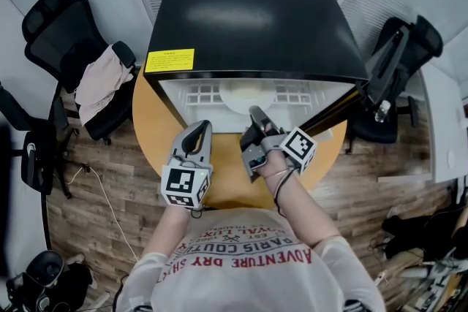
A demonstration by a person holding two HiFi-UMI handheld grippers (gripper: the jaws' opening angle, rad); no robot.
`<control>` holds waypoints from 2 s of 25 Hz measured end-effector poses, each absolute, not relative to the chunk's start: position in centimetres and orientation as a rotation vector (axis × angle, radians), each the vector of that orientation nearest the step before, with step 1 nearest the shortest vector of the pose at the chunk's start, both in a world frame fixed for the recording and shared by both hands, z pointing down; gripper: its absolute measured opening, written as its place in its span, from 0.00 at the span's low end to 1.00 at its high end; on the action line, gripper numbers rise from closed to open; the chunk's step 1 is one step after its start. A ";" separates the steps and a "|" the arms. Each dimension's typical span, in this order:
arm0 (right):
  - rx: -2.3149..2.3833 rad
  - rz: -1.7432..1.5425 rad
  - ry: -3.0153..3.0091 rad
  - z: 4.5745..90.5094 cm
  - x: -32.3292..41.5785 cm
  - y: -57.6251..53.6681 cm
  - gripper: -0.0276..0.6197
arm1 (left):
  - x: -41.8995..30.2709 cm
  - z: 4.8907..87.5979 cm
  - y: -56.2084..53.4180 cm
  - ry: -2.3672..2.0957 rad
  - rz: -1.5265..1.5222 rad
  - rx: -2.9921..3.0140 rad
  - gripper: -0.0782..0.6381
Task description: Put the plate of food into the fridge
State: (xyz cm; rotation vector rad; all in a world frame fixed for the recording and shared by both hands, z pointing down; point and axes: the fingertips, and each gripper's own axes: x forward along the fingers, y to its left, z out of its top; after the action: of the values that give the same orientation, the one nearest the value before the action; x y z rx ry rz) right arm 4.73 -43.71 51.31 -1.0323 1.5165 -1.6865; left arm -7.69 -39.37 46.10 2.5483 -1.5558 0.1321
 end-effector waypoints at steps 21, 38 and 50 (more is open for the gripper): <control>-1.079 -1.685 1.556 51.7 4.5 -44.6 0.19 | -7.0 46.4 -40.1 -1.545 0.147 2.544 0.15; -1.266 -1.373 2.016 50.3 6.0 -39.3 0.09 | -6.4 45.8 -37.7 -1.542 0.125 2.562 0.15; -1.605 -0.274 2.718 45.7 6.7 -36.0 0.09 | -5.0 45.2 -35.2 -1.524 0.101 2.594 0.15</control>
State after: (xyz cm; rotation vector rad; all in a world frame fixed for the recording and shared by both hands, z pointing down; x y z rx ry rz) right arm 6.69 -35.98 45.70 -1.6054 2.7185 -0.2738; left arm -5.04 -35.19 45.21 2.5938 -1.5239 0.1006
